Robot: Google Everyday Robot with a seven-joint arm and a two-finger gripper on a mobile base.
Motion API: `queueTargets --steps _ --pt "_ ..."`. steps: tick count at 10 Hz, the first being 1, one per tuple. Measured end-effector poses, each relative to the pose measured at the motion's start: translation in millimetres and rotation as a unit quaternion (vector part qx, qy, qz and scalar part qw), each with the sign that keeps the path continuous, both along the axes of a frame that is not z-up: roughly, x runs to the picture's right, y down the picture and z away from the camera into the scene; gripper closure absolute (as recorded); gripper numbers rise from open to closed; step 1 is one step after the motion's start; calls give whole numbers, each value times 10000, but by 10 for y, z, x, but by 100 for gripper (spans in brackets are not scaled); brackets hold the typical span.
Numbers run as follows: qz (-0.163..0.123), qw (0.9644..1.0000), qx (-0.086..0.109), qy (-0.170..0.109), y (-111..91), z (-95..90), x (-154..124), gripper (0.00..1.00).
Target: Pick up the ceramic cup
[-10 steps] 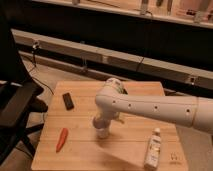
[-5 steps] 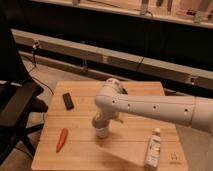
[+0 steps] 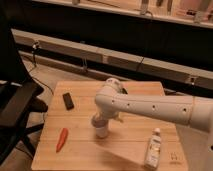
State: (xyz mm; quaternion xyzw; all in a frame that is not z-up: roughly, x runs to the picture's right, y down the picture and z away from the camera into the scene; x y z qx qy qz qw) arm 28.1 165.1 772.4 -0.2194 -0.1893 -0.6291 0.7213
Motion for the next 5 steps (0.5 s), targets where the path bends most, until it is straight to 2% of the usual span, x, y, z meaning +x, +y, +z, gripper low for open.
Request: queueTargets --steps 5 --pt "-21 10000 0 -26 -17 52 -17 20"
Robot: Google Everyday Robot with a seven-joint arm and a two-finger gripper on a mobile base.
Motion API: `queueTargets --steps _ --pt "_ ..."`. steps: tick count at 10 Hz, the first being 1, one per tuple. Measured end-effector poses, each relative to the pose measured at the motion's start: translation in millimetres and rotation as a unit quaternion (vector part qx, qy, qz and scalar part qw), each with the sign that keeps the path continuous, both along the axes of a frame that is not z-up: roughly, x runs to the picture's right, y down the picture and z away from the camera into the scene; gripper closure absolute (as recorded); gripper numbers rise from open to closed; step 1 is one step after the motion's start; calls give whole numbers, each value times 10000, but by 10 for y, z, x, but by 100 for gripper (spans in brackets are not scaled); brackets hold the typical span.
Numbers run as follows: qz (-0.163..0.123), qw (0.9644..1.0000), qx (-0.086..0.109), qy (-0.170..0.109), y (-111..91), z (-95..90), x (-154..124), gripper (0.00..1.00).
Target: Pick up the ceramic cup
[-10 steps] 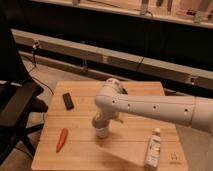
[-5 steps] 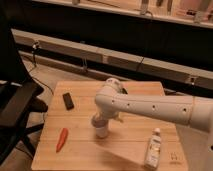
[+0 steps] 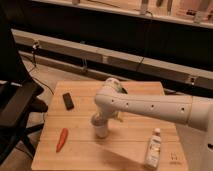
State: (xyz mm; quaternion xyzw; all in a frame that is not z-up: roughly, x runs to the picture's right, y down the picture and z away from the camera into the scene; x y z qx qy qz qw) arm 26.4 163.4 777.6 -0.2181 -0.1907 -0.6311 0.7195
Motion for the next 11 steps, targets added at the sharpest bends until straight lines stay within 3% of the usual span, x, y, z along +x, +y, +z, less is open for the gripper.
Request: queueTargets --steps 7,10,11 --pt "-52 10000 -2 -29 -44 57 -19 22" --pt "-68 10000 3 -42 -76 73 -31 42" --pt "-71 10000 1 -43 -78 82 -30 42"
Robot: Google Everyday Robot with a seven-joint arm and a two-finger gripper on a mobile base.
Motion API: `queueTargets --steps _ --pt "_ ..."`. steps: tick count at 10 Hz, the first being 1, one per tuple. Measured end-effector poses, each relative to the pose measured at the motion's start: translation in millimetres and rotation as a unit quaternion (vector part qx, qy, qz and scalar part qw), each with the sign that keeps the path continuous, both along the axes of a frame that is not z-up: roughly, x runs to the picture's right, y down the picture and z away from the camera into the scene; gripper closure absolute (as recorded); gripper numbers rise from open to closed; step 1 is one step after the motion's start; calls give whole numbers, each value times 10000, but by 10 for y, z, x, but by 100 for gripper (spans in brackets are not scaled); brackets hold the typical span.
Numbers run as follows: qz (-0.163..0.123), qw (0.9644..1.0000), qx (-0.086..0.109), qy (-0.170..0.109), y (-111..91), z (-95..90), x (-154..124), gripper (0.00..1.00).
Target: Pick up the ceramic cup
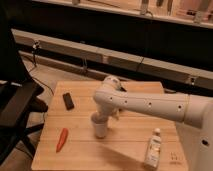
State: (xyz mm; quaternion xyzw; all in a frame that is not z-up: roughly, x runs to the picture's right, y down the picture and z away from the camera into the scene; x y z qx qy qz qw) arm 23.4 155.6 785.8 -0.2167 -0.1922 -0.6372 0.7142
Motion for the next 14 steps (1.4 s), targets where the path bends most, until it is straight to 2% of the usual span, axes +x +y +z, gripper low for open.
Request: queueTargets --steps 2,3,4,7,10,11,12,14 --pt "-14 10000 -4 -4 -18 12 -7 33" --pt "-32 10000 6 -11 -78 -4 -11 34" --pt "-30 10000 8 -14 -121 -26 -8 39" --pt "-35 10000 2 -9 -194 -77 9 70" --pt "-95 10000 -13 -27 -164 -7 -29 73" --pt "-80 10000 -1 -36 -197 -17 -25 81" --pt "-75 10000 8 -37 -263 -63 -16 89" --pt "-69 10000 16 -27 -439 -212 1 93"
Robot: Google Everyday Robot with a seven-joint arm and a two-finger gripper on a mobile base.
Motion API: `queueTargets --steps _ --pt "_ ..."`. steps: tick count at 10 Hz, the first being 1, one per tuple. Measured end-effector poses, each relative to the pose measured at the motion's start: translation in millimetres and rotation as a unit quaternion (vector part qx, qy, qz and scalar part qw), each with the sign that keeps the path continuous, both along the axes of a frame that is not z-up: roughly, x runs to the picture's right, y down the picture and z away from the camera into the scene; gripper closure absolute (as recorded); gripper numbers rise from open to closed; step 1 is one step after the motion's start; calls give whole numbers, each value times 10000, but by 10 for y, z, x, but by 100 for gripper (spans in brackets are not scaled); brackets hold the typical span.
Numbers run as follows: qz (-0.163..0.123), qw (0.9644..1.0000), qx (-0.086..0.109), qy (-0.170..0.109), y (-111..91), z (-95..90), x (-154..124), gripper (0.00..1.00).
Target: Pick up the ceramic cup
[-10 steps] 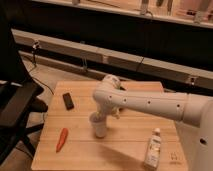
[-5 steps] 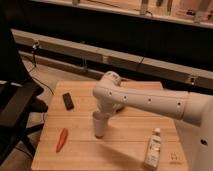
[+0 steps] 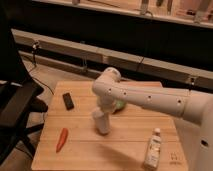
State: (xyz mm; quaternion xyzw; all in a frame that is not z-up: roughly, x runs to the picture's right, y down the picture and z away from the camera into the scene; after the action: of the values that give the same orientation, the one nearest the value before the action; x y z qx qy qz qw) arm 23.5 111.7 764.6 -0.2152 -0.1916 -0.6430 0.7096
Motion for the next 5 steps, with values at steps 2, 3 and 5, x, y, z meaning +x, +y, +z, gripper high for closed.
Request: queueTargets --steps 2,3,5 --pt "-7 10000 -5 -8 -62 -33 -12 93" --pt "-18 10000 -12 -21 -58 -19 -36 93" --pt "-18 10000 -1 -25 -77 -9 -36 93"
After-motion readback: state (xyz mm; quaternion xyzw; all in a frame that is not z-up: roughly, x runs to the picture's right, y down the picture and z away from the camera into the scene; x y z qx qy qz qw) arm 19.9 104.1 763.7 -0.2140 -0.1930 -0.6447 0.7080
